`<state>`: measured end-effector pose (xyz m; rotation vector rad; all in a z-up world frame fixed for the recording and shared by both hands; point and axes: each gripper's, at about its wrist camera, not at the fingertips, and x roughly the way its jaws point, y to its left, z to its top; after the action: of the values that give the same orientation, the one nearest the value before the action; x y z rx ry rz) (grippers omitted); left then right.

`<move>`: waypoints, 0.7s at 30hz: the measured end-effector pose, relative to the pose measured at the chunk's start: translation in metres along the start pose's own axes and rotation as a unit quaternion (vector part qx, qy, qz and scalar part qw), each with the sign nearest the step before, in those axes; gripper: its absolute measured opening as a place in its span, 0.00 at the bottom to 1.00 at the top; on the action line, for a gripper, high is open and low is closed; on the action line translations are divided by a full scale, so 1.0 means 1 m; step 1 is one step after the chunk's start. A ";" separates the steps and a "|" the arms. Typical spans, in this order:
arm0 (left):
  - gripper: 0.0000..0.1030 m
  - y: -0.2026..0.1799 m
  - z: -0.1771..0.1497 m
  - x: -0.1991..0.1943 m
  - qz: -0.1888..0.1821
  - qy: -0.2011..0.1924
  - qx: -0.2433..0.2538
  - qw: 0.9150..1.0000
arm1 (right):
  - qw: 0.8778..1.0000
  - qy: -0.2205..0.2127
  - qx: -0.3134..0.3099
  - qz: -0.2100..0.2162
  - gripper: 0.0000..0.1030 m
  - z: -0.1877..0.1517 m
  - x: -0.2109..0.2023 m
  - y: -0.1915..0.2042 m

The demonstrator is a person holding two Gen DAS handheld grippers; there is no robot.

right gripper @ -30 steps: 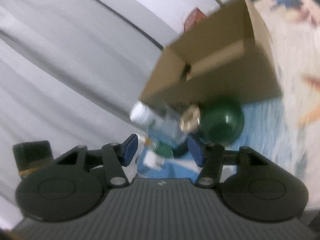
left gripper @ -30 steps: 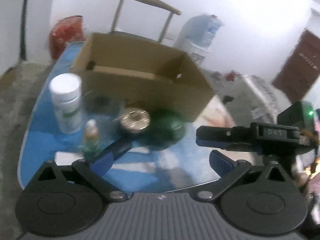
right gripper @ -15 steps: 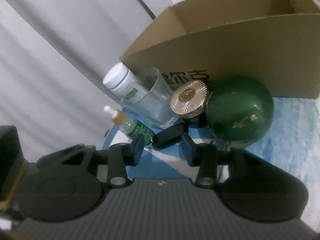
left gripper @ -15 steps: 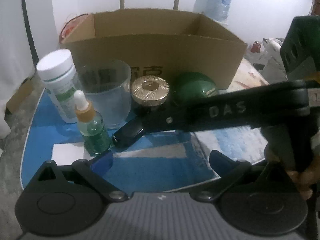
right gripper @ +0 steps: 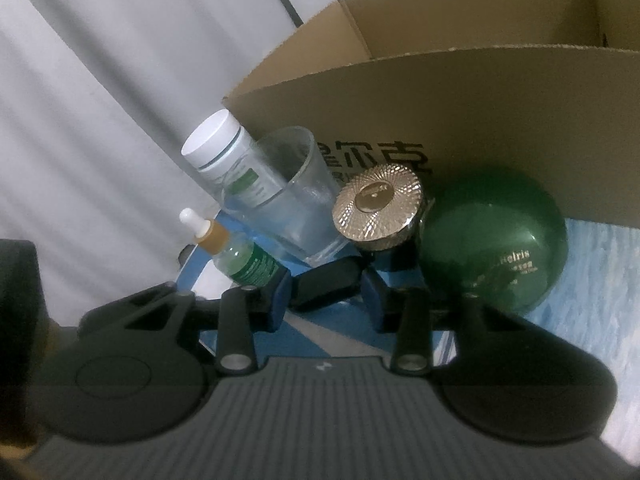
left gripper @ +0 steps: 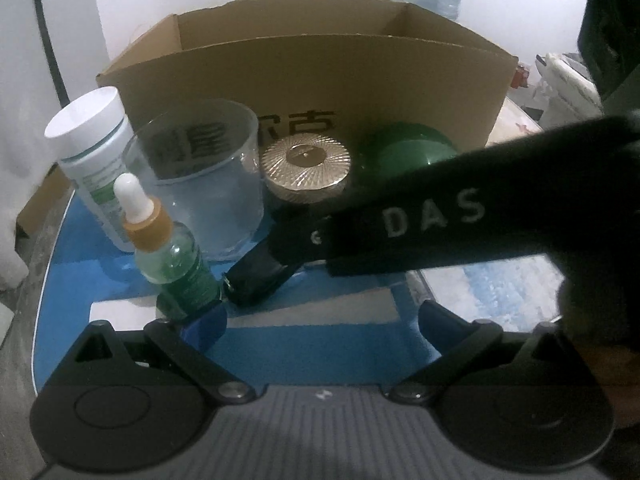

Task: Organize rigid objects
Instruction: 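Move the right gripper back toward the black oval case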

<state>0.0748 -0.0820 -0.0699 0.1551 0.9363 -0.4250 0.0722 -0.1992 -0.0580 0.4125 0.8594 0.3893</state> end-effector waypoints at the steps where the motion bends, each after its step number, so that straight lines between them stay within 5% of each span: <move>1: 0.99 0.000 -0.001 0.001 0.002 -0.001 0.002 1.000 | 1.000 -0.001 0.001 -0.002 0.38 0.000 -0.001 0.000; 6: 0.99 0.000 -0.005 0.004 -0.012 -0.005 0.008 1.000 | 1.000 -0.001 0.005 -0.005 0.38 -0.002 -0.009 -0.005; 12: 0.99 -0.013 -0.020 -0.014 -0.101 -0.017 0.036 0.994 | 0.999 -0.002 0.032 0.009 0.38 -0.007 -0.027 -0.018; 21: 0.99 -0.026 -0.014 -0.017 0.009 -0.054 0.119 0.991 | 0.987 0.002 0.147 0.058 0.38 -0.026 -0.043 -0.056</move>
<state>0.0443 -0.0966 -0.0634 0.3533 0.7747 -0.5236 0.0356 -0.2629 -0.0729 0.7370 0.9024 0.3712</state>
